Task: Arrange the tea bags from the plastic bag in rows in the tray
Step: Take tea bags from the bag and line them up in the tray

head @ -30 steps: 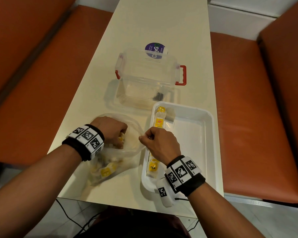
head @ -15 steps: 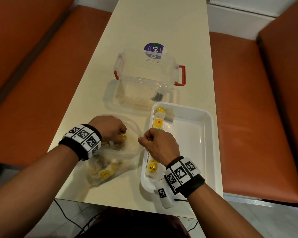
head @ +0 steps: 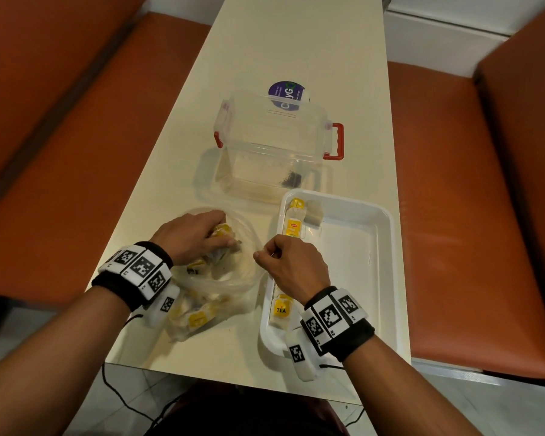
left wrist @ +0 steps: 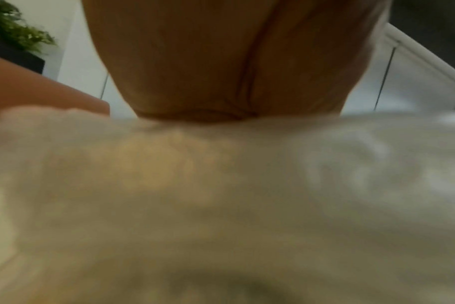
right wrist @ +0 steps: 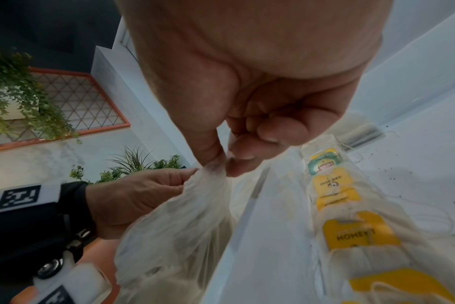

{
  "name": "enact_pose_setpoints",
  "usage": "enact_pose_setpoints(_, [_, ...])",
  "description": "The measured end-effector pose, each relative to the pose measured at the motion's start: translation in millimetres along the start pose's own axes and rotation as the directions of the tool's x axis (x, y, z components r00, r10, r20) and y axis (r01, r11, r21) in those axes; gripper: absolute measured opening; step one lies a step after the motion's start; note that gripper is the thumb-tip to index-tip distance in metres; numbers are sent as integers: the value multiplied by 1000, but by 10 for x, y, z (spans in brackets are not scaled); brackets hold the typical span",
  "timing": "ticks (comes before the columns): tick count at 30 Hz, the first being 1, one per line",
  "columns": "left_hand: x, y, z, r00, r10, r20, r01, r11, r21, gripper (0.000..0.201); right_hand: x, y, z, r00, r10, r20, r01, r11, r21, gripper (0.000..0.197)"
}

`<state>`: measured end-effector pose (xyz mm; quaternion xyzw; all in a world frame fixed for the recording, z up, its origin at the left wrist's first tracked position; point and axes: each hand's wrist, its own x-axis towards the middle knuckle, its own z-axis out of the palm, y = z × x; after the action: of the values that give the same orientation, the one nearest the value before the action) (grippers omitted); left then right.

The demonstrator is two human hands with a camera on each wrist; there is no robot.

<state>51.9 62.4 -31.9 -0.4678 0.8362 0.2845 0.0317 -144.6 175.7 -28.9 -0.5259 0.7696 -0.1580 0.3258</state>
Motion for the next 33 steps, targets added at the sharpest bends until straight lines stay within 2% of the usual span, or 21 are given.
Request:
enact_pose_setpoints(2, [-36, -26, -2, 1000, 0, -20, -2, 995, -104, 31, 2, -5, -2, 1000, 0, -1, 0, 1000, -4, 23])
enact_pose_setpoints(4, [-60, -58, -17, 1000, -20, -6, 17, 953, -303, 24, 4, -8, -10, 1000, 1, -5, -1, 1000, -4, 23])
enact_pose_setpoints(5, [-77, -70, -22, 999, -38, 18, 43, 899, -436, 22, 5, -11, -13, 1000, 2, -4, -2, 1000, -4, 24])
enact_pose_setpoints(7, [-126, -61, -26, 993, -80, 82, 115, 735, -668, 21, 6, -20, -18, 1000, 3, -1, -3, 1000, 0, 24])
enact_pose_setpoints(9, [-168, -33, -29, 986, -109, 123, 164, 576, -801, 26, 0, -30, -23, 1000, 4, -2, -4, 1000, 8, 23])
enact_pose_setpoints(11, [-187, -28, -31, 980, -136, 143, 189, 449, -873, 41, -6, -40, -26, 1000, 7, 1, -7, 1000, 16, 23])
enact_pose_setpoints(17, [-302, -19, -109, 987, -104, 121, 141, 219, -965, 67, -24, -86, -48, 1000, 17, 7, -17, 999, 33, 23])
enact_pose_setpoints(19, [-348, 1, -141, 990, -102, 93, 107, 138, -985, 59, -52, -118, -76, 1000, 22, -6, -21, 998, 54, 24])
enact_pose_setpoints(22, [-419, 106, -157, 988, -132, 82, 86, 24, -996, 27, -120, -220, -155, 998, -36, -61, 47, 982, 184, 35])
enact_pose_setpoints(24, [-469, 234, -130, 987, -136, 87, 91, 23, -996, 12, -169, -338, -209, 994, -92, -62, 107, 936, 335, 38])
enact_pose_setpoints(27, [-514, 434, -78, 989, -113, 99, 103, 30, -994, 25, -220, -491, -262, 990, -140, -21, 129, 831, 540, 36])
enact_pose_setpoints(33, [-561, 615, -15, 987, -71, 144, 134, -125, -983, 26, -249, -434, -312, 997, -74, 25, 35, 704, 709, 14])
